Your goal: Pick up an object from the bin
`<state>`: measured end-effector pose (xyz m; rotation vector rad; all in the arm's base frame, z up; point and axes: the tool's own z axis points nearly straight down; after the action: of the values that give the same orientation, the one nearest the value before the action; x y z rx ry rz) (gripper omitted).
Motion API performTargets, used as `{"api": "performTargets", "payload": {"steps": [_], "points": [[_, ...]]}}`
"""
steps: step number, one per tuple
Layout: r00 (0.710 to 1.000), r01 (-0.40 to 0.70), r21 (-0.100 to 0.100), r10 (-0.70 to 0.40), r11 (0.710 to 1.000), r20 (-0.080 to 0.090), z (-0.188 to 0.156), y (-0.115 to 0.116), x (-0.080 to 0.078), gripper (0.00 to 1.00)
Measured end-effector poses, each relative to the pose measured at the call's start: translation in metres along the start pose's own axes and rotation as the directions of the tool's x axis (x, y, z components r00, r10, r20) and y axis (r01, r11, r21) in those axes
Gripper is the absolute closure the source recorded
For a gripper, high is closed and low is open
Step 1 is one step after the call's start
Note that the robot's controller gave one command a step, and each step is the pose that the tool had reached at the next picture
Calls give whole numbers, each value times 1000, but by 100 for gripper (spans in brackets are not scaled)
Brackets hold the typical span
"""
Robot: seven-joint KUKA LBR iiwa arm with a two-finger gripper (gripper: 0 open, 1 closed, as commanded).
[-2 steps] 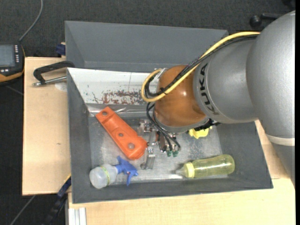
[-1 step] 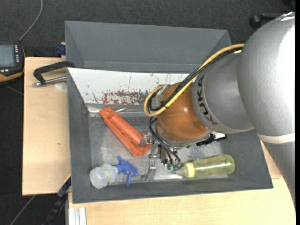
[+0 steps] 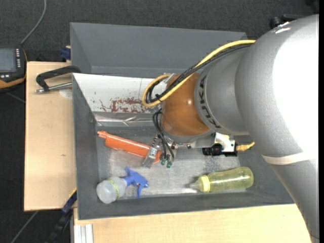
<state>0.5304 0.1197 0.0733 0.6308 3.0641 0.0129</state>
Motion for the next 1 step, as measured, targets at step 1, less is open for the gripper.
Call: {"api": "performTargets", "payload": {"steps": [1], "points": [[1000, 0, 0, 0, 1000, 0, 0, 0, 0, 100]]}}
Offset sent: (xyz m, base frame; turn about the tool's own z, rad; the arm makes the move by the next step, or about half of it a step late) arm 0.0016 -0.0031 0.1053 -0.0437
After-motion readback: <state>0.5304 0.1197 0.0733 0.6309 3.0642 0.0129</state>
